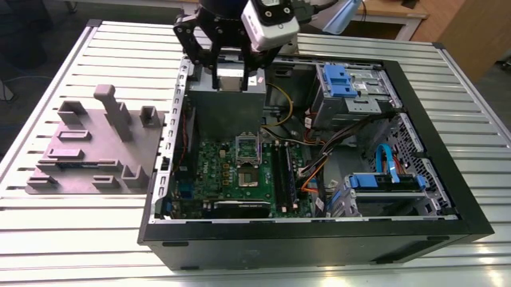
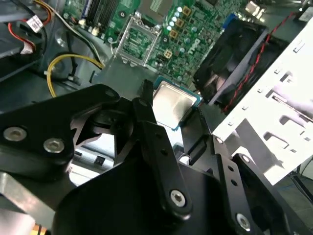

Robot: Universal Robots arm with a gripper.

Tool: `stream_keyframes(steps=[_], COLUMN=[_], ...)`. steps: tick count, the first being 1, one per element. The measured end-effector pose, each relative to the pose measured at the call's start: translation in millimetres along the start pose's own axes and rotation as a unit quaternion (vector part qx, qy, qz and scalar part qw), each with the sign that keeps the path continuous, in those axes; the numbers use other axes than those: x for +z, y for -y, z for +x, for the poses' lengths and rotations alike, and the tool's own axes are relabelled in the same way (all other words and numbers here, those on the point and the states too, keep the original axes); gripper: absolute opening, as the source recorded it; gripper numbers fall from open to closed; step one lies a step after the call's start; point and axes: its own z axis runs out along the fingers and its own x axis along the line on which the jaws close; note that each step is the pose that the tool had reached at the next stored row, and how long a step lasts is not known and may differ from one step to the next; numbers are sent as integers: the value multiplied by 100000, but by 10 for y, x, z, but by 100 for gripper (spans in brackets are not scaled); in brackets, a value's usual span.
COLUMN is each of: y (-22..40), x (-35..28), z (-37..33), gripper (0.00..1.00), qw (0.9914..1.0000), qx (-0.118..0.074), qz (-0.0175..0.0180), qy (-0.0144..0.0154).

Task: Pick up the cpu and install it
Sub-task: 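Pick up the cpu and move it towards the insertion slot, then place the cpu into insertion slot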

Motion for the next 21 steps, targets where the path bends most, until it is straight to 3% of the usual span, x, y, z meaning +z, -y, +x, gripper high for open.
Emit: stream_keyframes(steps=[12, 15, 21], y=[-5, -6, -5], x=[6, 10, 10], z=[-362, -410, -434], gripper=[47, 47, 47], qw=[100000, 100000, 100000], qx=[-6, -4, -2], qz=[1, -7, 4], qy=[-18, -14, -20])
